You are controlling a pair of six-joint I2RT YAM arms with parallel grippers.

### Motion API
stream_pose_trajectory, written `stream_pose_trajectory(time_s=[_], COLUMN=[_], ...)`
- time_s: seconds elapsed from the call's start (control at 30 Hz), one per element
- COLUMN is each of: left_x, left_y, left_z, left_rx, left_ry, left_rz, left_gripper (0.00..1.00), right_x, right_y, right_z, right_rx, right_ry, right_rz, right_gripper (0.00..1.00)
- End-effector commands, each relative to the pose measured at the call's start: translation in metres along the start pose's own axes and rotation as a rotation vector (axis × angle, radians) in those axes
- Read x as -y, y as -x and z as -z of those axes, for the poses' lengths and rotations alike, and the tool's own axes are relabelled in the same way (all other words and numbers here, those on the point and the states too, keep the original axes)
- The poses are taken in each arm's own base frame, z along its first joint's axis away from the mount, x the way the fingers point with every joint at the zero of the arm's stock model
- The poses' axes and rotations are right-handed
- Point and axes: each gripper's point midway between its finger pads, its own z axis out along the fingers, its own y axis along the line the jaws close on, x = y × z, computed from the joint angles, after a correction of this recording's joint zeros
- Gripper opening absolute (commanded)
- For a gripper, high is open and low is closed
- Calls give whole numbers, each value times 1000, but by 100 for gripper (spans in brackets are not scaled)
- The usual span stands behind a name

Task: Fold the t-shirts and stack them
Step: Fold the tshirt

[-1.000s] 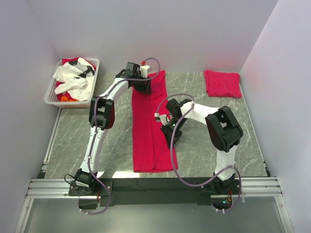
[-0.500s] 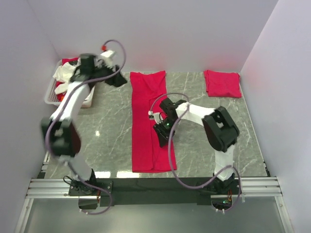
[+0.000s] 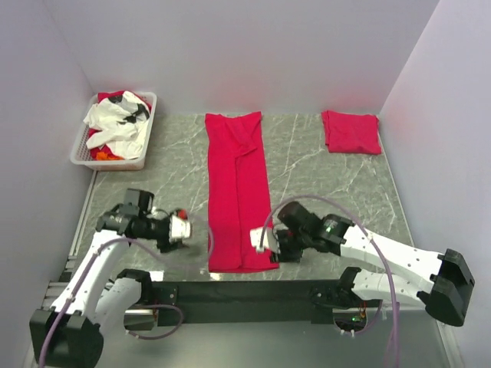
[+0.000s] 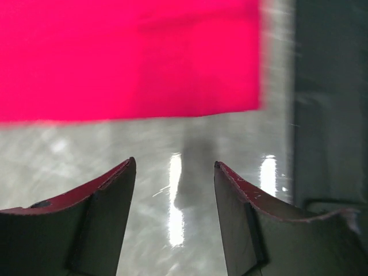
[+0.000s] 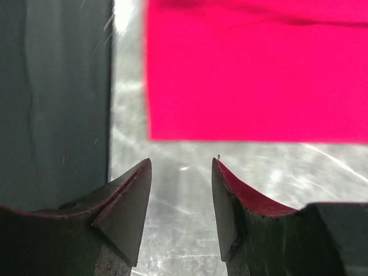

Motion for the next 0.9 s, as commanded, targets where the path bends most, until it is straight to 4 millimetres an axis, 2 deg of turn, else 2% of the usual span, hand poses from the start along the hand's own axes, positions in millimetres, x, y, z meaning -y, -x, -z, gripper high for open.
stream_pose_trajectory(time_s=[0.0,0.1,0.13,0.2,0.3,0.33,0.5,0.57,0.6,0.73,0.87], left_x=[49,72,69,78,80,79,85,86,86,86,89], left_y=[-1,-5,-3,-4,5,4,7,-1,3,-2,-8], left_z=[-13,-28,-32,-38,-48,-51,-73,-80,-85,-95,-102], left_rx=[50,62,69,73,94,72,59,17,27,-11,-38], left_ry=[-154,-225,-209,-244,-249,-238,-261,-267,-262,-262,-265], left_rz=[-247,-338,-343,-361,-375,-333,-370,-364,-388,-371,-383], left_gripper=[62,62,62,61,61,60,60,58,58,56,55], right_x=[-4,-22,-23,-26,-31,-32,-32,-32,-33,-33,-33], right_y=[-1,-9,-12,-11,-8,-9,-23,-29,-31,-42,-48], right_z=[-13,-28,-31,-40,-49,-51,-64,-67,-68,-72,-77], right_rx=[-12,-44,-61,-58,-65,-72,-132,-158,-167,-200,-230], right_ry=[-30,32,28,19,32,39,41,47,53,42,40], right_rz=[221,315,348,383,410,408,392,384,380,375,351], right_gripper=[54,53,53,52,51,50,48,47,47,45,35])
